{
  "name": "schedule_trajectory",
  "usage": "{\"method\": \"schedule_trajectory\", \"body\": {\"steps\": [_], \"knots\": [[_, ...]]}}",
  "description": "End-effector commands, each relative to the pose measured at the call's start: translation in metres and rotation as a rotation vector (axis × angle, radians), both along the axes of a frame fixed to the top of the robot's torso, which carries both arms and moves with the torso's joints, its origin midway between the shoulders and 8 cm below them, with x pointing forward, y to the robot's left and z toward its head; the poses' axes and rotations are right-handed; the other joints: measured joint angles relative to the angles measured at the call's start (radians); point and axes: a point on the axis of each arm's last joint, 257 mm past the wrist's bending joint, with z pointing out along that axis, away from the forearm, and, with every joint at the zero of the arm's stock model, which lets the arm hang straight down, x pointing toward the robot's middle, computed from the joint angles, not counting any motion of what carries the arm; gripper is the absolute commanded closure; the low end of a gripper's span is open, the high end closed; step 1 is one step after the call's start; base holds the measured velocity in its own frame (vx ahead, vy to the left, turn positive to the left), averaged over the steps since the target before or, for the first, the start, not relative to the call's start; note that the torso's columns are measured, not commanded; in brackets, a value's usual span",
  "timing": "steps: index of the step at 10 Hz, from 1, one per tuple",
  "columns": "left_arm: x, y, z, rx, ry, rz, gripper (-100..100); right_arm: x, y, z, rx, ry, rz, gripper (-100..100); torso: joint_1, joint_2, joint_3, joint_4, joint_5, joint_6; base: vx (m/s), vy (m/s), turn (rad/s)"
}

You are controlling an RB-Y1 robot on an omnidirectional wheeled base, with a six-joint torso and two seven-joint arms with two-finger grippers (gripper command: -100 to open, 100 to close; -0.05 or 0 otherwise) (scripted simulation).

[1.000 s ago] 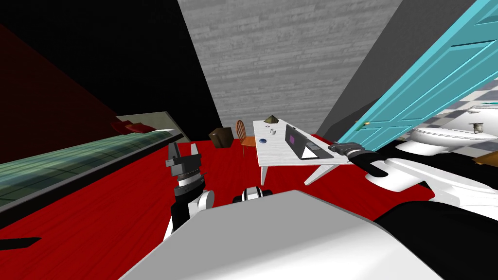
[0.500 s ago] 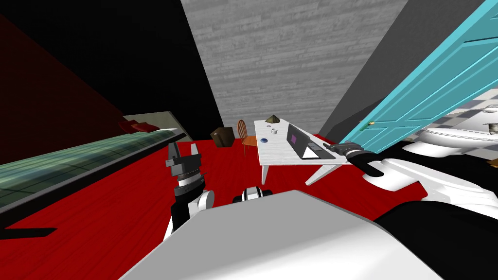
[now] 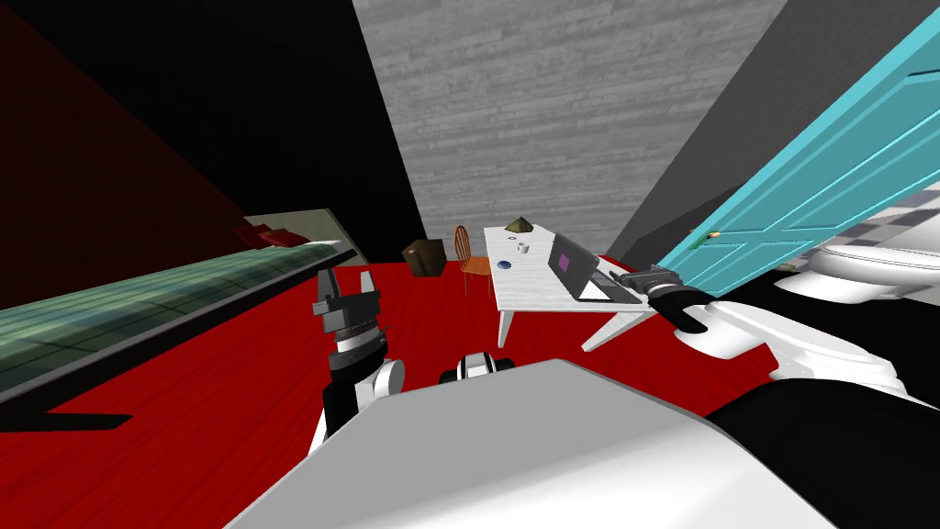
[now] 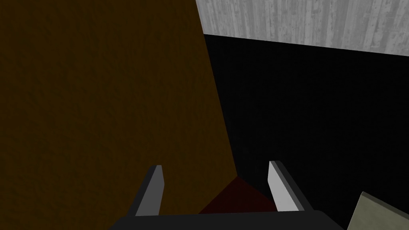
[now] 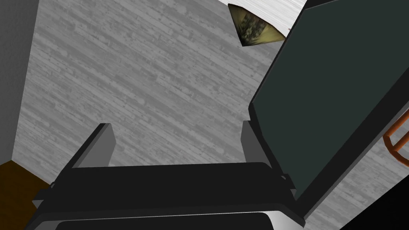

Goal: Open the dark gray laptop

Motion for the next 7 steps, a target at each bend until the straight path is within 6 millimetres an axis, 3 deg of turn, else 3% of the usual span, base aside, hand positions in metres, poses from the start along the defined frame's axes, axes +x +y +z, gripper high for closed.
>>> {"method": "schedule_trajectory", "body": {"steps": [1, 7], "knots": [[0.0, 0.0, 0.0, 0.0, 0.0, 0.0, 0, 0.0016, -0.0012, -0.0016, -0.048, 0.01, -0.015, -100, 0.0, 0.0, 0.0, 0.0, 0.0, 0.0, -0.017, 0.059, 0.044], [0.0, 0.0, 0.0, 0.0, 0.0, 0.0, 0, 0.0075, -0.0008, -0.0045, -0.161, 0.034, -0.048, -100, 0.002, -0.002, -0.001, -0.002, -0.001, -0.003, -0.014, 0.073, 0.041]]}}
